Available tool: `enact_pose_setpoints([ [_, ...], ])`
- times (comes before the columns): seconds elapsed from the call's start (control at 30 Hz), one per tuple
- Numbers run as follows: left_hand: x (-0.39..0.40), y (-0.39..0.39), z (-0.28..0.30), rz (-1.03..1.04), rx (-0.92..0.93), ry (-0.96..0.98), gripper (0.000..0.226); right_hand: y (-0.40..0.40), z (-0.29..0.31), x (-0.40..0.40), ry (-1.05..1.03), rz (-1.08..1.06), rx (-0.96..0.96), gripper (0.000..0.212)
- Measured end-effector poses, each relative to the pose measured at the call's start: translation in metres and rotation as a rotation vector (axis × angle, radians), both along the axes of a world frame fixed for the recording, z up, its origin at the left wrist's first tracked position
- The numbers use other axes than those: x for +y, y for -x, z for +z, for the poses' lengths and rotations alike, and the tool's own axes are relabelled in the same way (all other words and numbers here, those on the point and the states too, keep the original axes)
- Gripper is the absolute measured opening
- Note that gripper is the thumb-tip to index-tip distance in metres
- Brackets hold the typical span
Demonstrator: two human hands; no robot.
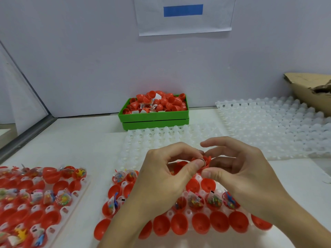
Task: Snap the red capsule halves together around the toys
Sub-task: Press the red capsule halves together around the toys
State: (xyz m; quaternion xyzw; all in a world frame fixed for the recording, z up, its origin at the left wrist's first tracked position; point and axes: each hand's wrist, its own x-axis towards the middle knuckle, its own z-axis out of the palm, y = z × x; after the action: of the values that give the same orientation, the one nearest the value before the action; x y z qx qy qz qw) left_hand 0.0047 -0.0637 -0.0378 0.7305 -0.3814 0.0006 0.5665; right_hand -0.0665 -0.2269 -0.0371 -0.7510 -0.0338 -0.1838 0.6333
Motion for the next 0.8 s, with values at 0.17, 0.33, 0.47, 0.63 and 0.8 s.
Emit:
enact_pose_setpoints([
  [0.17,-0.0005,0.0018,0.0009,0.003,0.001,-0.008,0.010,0.0012,0.0009,0.0011,-0.057,0.002,-0.042,0.034],
  [0.33,-0.0039,0.0040,0.0004,0.070,0.000,0.013,0.011,0.0005,-0.0017,0.0017,0.015,-0.014,-0.061,0.034],
  [0.47,-0.0037,0.0028,0.0009,0.081,-0.007,0.014,0.006,0.0006,-0.0017,0.0031,0.033,-0.030,-0.082,0.035],
  [0.63,-0.0035,0.0020,0.0010,0.077,0.058,0.043,0.010,-0.0015,-0.0056,0.0030,0.036,-0.046,-0.088,0.040],
  [0.8,-0.0048,0.0016,0.0004,0.039,0.153,0.075,0.011,-0.0026,-0.0076,0.0028,0.046,-0.043,-0.096,0.047],
])
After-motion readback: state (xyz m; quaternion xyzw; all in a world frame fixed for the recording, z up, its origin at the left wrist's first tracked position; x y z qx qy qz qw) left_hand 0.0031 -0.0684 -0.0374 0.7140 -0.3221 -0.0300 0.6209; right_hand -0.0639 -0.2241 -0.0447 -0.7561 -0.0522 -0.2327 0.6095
